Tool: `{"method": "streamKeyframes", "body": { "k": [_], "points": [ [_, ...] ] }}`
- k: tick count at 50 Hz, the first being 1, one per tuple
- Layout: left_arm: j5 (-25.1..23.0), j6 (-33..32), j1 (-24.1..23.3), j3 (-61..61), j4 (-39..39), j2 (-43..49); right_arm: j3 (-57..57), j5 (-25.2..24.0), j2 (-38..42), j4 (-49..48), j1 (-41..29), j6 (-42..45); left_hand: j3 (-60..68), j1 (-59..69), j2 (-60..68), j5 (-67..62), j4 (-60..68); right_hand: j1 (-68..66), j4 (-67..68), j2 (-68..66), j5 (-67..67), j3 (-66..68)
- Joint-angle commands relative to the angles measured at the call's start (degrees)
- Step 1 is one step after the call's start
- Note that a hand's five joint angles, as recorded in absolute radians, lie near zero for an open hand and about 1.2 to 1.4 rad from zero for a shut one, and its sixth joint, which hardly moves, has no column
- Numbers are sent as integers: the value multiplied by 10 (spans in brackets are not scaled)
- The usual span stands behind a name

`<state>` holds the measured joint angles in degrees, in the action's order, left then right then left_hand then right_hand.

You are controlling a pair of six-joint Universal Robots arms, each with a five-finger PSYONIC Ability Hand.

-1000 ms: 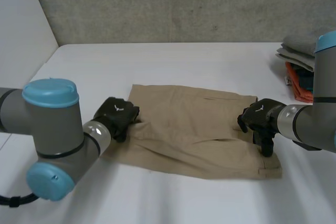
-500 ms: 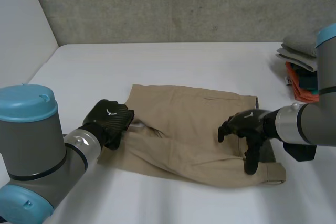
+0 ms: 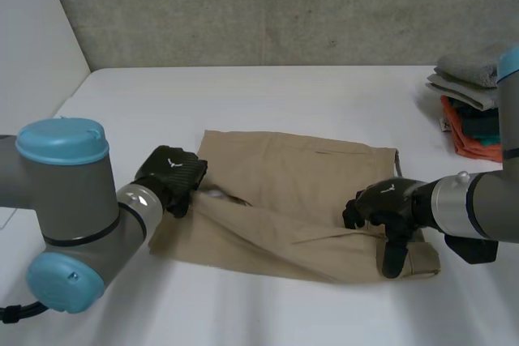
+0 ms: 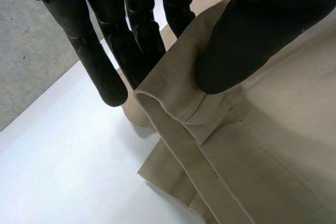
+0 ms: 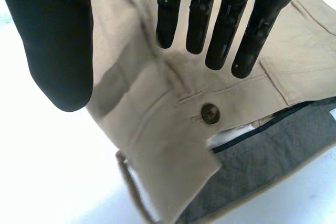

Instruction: Fold the laundry.

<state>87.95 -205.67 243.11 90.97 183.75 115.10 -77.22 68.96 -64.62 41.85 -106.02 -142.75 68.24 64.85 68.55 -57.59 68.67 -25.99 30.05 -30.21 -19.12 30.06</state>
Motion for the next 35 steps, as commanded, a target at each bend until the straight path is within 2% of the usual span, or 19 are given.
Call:
{"method": "streamKeyframes", "body": {
  "k": [1, 2, 3, 4, 7, 10, 16, 19, 22, 23, 24, 25, 29, 32, 35],
  "points": [
    [11, 0, -1, -6, -2, 4, -36, 2, -3, -12, -2, 14, 118, 151, 115, -124, 113, -103, 62, -61, -72, 62],
    [11, 0, -2, -4, -2, 3, -37, 2, -2, -19, -2, 22, 118, 151, 115, -124, 113, -243, 203, -201, -212, 203],
    [11, 0, -4, -2, -2, 3, -37, 2, -2, -24, -2, 24, 118, 151, 115, -124, 113, -320, 279, -277, -288, 279],
    [11, 0, -4, -1, -2, 4, -36, 4, 0, -47, -2, 29, 118, 151, 115, -124, 113, -538, 497, -496, -507, 497],
    [10, 0, -5, 2, -2, 5, -34, 7, 5, -82, -6, 34, 118, 151, 115, -124, 113, -540, 500, -498, -509, 499],
    [10, 0, -4, -4, 6, 10, -25, 32, 19, -135, -8, 49, 118, 151, 115, -124, 113, -540, 500, -498, -509, 499],
    [13, -9, 16, -68, 49, 29, 40, 115, 32, -263, -15, 83, 118, 151, 115, -124, 113, -540, 500, -498, -509, 499],
    [18, -19, 25, -130, 110, 26, 75, 128, 27, -328, -37, 84, 118, 151, 115, -124, 113, -540, 500, -498, -509, 499],
    [18, -35, 30, -195, 210, 20, 122, 128, 20, -456, -67, 77, 118, 151, 115, -124, 113, -540, 500, -498, -509, 499],
    [18, -39, 31, -210, 239, 19, 130, 128, 18, -494, -69, 76, 118, 151, 115, -124, 113, -540, 500, -498, -509, 499],
    [18, -43, 32, -224, 270, 18, 139, 127, 12, -571, -71, 77, 118, 151, 115, -124, 113, -540, 500, -498, -509, 499],
    [19, -45, 35, -248, 330, 12, 145, 126, 8, -612, -74, 75, 118, 151, 115, -124, 113, -540, 500, -498, -509, 499],
    [21, -44, 43, -286, 449, -19, 152, 128, -11, -794, -77, 58, 118, 151, 115, -124, 113, -540, 500, -498, -509, 499],
    [20, -43, 42, -296, 467, -25, 157, 127, -11, -862, -78, 38, 118, 151, 115, -124, 113, -540, 500, -498, -509, 499],
    [19, -43, 43, -293, 463, -31, 166, 129, -9, -858, -77, 20, 118, 151, 115, -124, 113, -540, 500, -498, -509, 499]
  ]
}}
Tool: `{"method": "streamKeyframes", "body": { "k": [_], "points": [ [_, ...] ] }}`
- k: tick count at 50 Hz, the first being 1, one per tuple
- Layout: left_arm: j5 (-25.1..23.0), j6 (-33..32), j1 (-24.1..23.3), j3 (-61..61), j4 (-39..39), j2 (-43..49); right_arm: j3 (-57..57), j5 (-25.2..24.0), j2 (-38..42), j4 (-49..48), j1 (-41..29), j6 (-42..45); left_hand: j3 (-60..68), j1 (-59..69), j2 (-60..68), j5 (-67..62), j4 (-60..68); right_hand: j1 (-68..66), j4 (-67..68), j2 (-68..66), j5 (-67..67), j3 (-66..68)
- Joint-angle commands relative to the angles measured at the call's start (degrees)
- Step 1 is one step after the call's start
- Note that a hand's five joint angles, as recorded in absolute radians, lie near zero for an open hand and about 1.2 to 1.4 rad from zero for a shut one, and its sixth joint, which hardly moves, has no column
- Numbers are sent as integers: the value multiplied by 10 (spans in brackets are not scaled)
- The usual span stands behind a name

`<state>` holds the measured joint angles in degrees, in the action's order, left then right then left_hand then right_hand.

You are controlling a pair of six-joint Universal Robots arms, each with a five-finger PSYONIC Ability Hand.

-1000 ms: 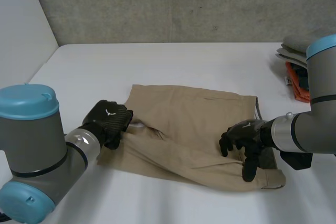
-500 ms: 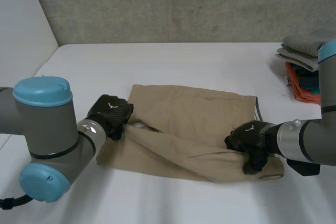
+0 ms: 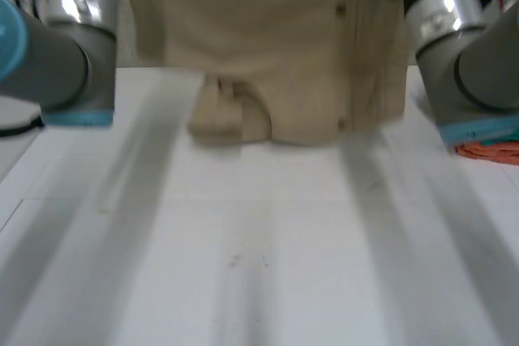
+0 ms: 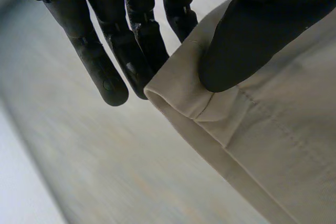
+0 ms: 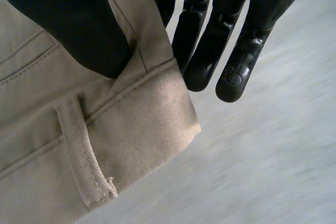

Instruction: Fold the laundry.

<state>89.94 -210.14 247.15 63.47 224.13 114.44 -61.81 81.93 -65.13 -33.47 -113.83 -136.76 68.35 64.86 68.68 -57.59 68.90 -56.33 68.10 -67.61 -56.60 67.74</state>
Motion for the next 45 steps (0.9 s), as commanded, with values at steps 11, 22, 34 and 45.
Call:
{"method": "streamKeyframes", "body": {
  "k": [11, 22, 34, 45],
  "points": [
    [0, 2, 2, 169, 50, -25, -59, -6, 39, 5, -1, -49, 117, 151, 113, -124, 111, -237, 119, -124, -134, 123],
    [-1, -6, -11, 335, -35, 17, -148, -5, 125, 130, -3, -38, 117, 151, 113, -124, 111, -237, 119, -124, -134, 123],
    [0, -5, -26, 438, -334, -111, -226, 0, 5, 412, 5, -28, 117, 151, 113, -124, 111, -237, 119, -124, -134, 123],
    [-5, -39, -42, 503, -664, -286, -349, -2, -139, 647, 14, 99, 117, 151, 113, -124, 111, -237, 119, -124, -134, 123]
  ]
}}
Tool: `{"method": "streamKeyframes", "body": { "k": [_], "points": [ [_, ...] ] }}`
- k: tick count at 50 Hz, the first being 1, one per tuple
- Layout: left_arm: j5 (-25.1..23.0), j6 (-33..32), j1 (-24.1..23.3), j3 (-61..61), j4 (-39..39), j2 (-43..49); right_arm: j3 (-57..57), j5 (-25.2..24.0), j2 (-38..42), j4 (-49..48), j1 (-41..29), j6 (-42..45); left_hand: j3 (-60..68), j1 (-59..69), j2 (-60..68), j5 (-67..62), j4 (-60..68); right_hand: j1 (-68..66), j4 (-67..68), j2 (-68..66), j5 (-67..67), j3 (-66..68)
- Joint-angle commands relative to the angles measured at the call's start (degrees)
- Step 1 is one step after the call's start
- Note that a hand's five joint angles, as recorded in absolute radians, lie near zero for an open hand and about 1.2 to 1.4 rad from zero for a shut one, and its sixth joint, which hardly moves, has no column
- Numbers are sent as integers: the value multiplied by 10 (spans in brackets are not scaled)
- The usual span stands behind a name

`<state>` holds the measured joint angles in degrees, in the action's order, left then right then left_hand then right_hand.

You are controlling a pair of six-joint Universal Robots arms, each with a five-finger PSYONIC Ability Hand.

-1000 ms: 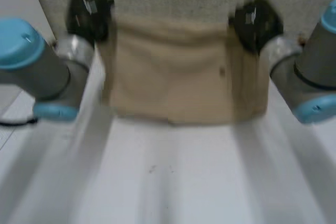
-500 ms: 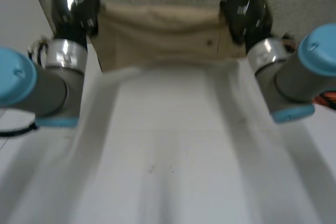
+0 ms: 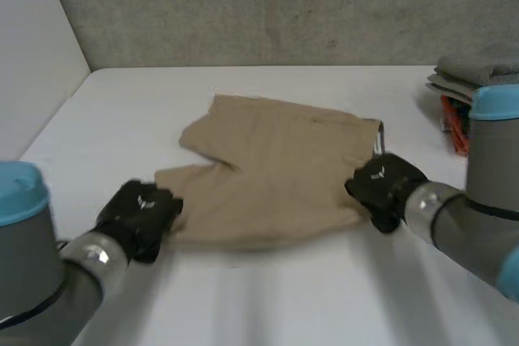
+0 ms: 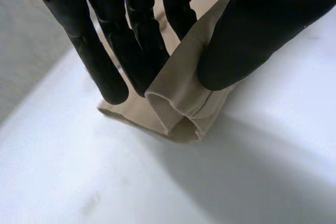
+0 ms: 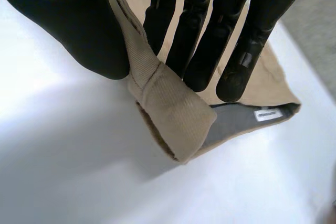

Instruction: Fold the laundry.

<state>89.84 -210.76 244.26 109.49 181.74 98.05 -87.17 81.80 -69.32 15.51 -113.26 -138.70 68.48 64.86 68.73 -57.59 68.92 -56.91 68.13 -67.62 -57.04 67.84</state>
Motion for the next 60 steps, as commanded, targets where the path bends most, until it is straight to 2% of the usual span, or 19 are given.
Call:
{"method": "streamKeyframes", "body": {
  "k": [1, 6, 11, 18, 20, 27, 32, 35, 36, 37, 38, 39, 40, 42, 44, 48, 51, 54, 60],
  "points": [
    [-5, -39, -17, 42, -257, -130, -107, 1, -104, 170, 13, 134, 115, 151, 113, -124, 111, -231, 119, -124, -130, 122],
    [-5, -56, -30, 29, -258, -136, -140, -8, -116, 184, 37, 177, 115, 151, 113, -124, 111, -231, 119, -124, -130, 122],
    [-3, -59, -31, -20, -169, -83, -108, -8, -108, 111, 37, 142, 115, 151, 113, -124, 111, -231, 119, -124, -130, 122],
    [1, -59, -30, -160, 1, 76, -30, 17, -22, -23, 30, 96, 115, 151, 113, -124, 111, -231, 119, -124, -130, 122],
    [5, -59, -30, -217, 54, 134, 0, 40, 8, -61, 29, 95, 115, 151, 113, -124, 111, -231, 119, -124, -130, 122],
    [26, -71, -25, -388, 163, 299, 99, 91, 113, -182, 21, 117, 115, 151, 113, -124, 111, -231, 119, -124, -130, 122],
    [26, -119, -25, -500, 234, 404, 163, 90, 191, -266, 20, 153, 115, 151, 113, -124, 111, -231, 119, -124, -130, 122],
    [25, -127, -24, -565, 246, 459, 192, 91, 232, -315, 19, 164, 115, 151, 113, -124, 111, -231, 119, -124, -130, 122],
    [24, -127, -24, -577, 247, 470, 202, 92, 245, -330, 18, 166, -15, 22, -17, 6, -19, -210, 98, -103, -109, 101],
    [22, -127, -24, -585, 249, 478, 213, 96, 261, -347, 17, 167, -199, -163, -201, 190, -203, 227, -339, 334, 328, -336],
    [20, -127, -24, -590, 250, 483, 218, 96, 267, -355, 17, 167, -417, -381, -420, 408, -422, 469, -581, 576, 570, -578],
    [16, -127, -26, -596, 253, 492, 221, 97, 273, -362, 17, 164, -529, -493, -532, 520, -534, 469, -581, 576, 570, -578],
    [15, -127, -26, -597, 254, 493, 224, 97, 275, -367, 17, 162, -486, -449, -488, 477, -490, 469, -581, 576, 570, -578],
    [15, -127, -28, -597, 258, 493, 226, 98, 270, -377, 15, 139, -585, -549, -587, 576, -589, 469, -581, 576, 570, -578],
    [18, -123, -35, -590, 259, 486, 222, 98, 261, -377, 15, 109, -585, -549, -587, 576, -589, 469, -581, 576, 570, -578],
    [22, -107, -46, -540, 256, 443, 185, 96, 192, -369, 20, -3, -585, -549, -587, 576, -589, 469, -581, 576, 570, -578],
    [21, -89, -45, -464, 259, 384, 128, 83, 104, -346, 22, -90, -585, -549, -587, 576, -589, 469, -581, 576, 570, -578],
    [22, -63, -46, -390, 257, 328, 85, 53, 40, -279, 30, -147, -585, -549, -587, 576, -589, 469, -581, 576, 570, -578],
    [20, -1, -50, -260, 257, 230, 25, -7, 16, -131, 93, -194, -585, -549, -587, 576, -589, 437, -549, 544, 538, -546]
  ]
}}
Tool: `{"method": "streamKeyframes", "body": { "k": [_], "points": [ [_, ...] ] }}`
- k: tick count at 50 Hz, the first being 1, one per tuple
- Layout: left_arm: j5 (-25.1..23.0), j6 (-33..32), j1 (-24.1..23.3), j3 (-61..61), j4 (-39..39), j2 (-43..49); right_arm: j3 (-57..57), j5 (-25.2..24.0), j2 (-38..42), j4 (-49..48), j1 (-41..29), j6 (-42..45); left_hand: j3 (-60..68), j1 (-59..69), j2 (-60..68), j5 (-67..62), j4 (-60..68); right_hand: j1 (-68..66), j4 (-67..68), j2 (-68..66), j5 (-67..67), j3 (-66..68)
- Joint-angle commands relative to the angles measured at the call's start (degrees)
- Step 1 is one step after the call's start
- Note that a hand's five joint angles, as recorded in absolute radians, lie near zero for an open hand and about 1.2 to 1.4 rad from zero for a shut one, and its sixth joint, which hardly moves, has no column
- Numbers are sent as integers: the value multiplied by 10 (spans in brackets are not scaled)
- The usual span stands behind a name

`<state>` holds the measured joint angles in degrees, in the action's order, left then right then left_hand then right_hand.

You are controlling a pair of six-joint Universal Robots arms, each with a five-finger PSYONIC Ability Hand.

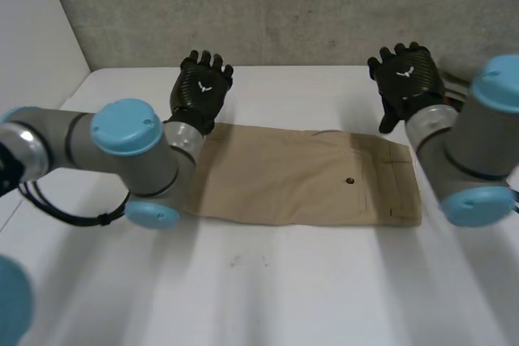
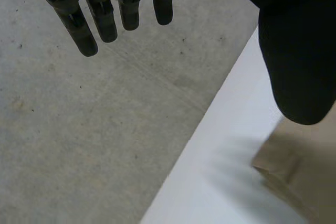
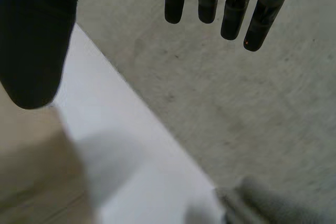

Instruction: Fold the laundry.

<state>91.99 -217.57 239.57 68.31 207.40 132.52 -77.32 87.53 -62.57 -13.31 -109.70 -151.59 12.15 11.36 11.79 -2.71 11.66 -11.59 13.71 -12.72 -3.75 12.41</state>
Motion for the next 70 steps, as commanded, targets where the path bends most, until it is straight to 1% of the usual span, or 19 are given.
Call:
{"method": "streamKeyframes", "body": {
  "k": [1, 5, 11, 23, 27, 29, 30, 34, 38, 42, 43, 50, 54, 55, 58, 60, 63, 66, 70],
  "points": [
    [-3, 84, -3, 182, 4, -137, -83, -69, -54, 170, 62, -70, -21, -14, -18, 27, -17, -29, 7, -17, -7, 20],
    [-4, 115, -4, 240, 9, -171, -124, -80, -62, 180, 73, -75, -21, -14, -18, 27, -17, -94, 73, -83, -72, 86],
    [-3, 126, -11, 275, 12, -180, -164, -80, -60, 132, 79, -69, -21, -14, -18, 27, -17, -140, 119, -128, -118, 131],
    [-4, 126, -18, 280, 12, -179, -171, -72, 15, 61, 79, -36, -21, -14, -18, 27, -17, -180, 159, -169, -158, 172],
    [-4, 126, -18, 281, 12, -179, -164, -76, 37, 53, 83, -13, -21, -14, -18, 27, -17, -507, 486, -496, -486, 499],
    [-3, 125, -19, 282, 12, -180, -164, -76, 37, 48, 85, -7, -21, -14, -18, 27, -17, -595, 574, -584, -573, 587],
    [-3, 125, -20, 283, 12, -181, -164, -76, 35, 46, 85, -6, -21, -14, -18, 27, -17, -683, 662, -672, -662, 675],
    [-3, 125, -21, 284, 11, -188, -173, -80, 28, 37, 106, -5, -21, -14, -18, 27, -17, -684, 663, -673, -662, 676],
    [-2, 125, -21, 289, 12, -203, -184, -81, -13, 43, 122, 9, -21, -14, -18, 27, -17, -684, 663, -673, -662, 676],
    [-2, 125, -20, 294, 12, -216, -199, -82, -61, 44, 145, 68, -21, -14, -18, 27, -17, -684, 663, -673, -662, 676],
    [-2, 125, -20, 296, 11, -219, -201, -80, -70, 44, 156, 105, -21, -14, -18, 27, -17, -684, 663, -673, -662, 676],
    [-1, 126, -14, 308, 11, -231, -187, -77, -78, 36, 158, 273, -21, -14, -18, 27, -17, -684, 663, -673, -662, 676],
    [-1, 126, -7, 309, 11, -233, -158, -91, -82, 20, 94, 336, -21, -14, -18, 27, -17, -684, 663, -673, -662, 676],
    [-1, 127, -4, 309, 11, -233, -139, -104, -80, 8, 45, 345, -21, -14, -18, 27, -17, -684, 663, -673, -662, 676],
    [-1, 127, 0, 307, 12, -234, -115, -131, -77, -14, -12, 348, -21, -14, -18, 27, -17, -684, 663, -673, -662, 676],
    [-1, 127, 4, 303, 12, -234, -93, -169, -58, -39, -60, 348, -21, -14, -18, 27, -17, -684, 663, -673, -662, 676],
    [0, 128, 7, 300, 12, -236, -54, -232, -3, -71, -115, 347, -21, -14, -18, 27, -17, -684, 663, -673, -662, 676],
    [4, 135, 18, 300, 12, -247, -3, -260, 59, -81, -174, 342, -21, -14, -18, 27, -17, -684, 663, -673, -662, 676],
    [17, 153, 33, 301, 11, -254, 40, -258, 131, -81, -222, 318, -21, -14, -18, 27, -17, -684, 663, -673, -662, 676]
  ]
}}
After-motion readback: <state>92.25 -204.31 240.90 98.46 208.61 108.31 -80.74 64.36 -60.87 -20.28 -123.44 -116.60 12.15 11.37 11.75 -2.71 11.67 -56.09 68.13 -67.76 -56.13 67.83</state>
